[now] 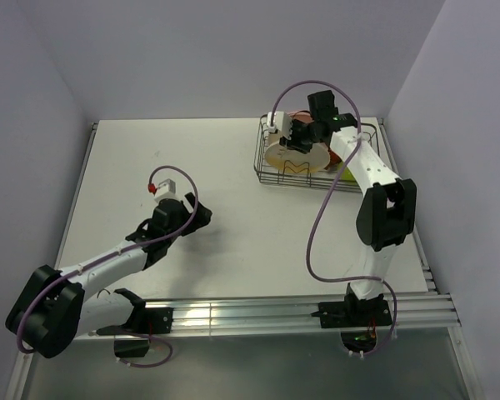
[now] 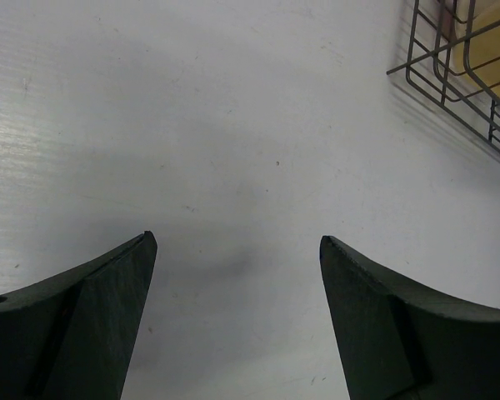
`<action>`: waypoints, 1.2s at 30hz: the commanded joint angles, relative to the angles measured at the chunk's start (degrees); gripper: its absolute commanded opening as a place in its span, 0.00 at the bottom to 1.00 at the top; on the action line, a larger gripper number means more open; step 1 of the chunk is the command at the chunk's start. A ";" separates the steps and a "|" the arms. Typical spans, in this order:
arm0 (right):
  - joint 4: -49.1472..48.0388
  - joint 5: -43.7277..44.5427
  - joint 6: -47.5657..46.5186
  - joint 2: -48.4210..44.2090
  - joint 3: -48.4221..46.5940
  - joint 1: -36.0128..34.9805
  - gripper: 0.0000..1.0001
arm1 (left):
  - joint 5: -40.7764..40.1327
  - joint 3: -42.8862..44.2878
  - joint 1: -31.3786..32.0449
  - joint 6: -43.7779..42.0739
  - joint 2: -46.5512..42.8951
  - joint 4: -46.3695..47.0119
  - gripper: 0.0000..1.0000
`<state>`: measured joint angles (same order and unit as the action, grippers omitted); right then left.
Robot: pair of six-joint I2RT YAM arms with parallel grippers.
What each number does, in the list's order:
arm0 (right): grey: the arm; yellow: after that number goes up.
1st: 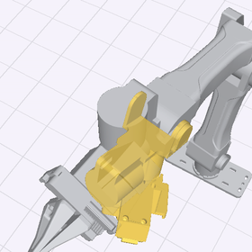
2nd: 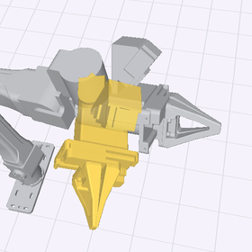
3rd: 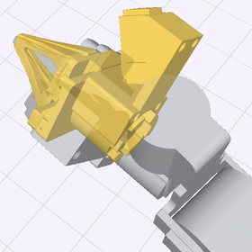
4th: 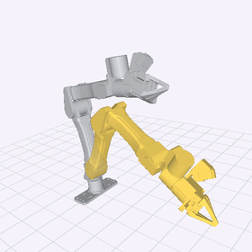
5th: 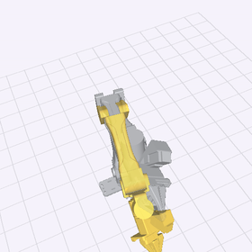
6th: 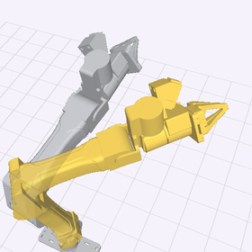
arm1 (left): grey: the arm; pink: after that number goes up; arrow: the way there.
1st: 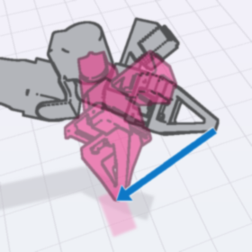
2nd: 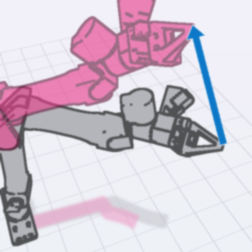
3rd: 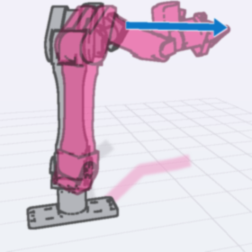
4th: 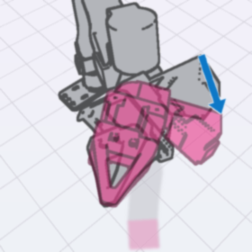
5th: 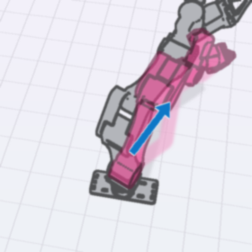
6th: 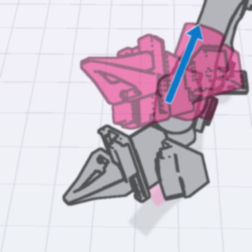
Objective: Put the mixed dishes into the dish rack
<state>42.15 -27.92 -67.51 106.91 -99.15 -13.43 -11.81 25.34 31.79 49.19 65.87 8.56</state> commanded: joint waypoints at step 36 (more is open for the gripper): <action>-41.25 9.08 48.60 -12.61 -0.69 -1.07 0.97 | -1.81 4.27 2.40 3.46 -13.13 -17.08 0.99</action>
<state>11.38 -25.87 -38.46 96.42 -97.51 -14.74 -12.16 26.52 33.50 51.48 54.08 -5.96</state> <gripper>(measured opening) 0.949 0.993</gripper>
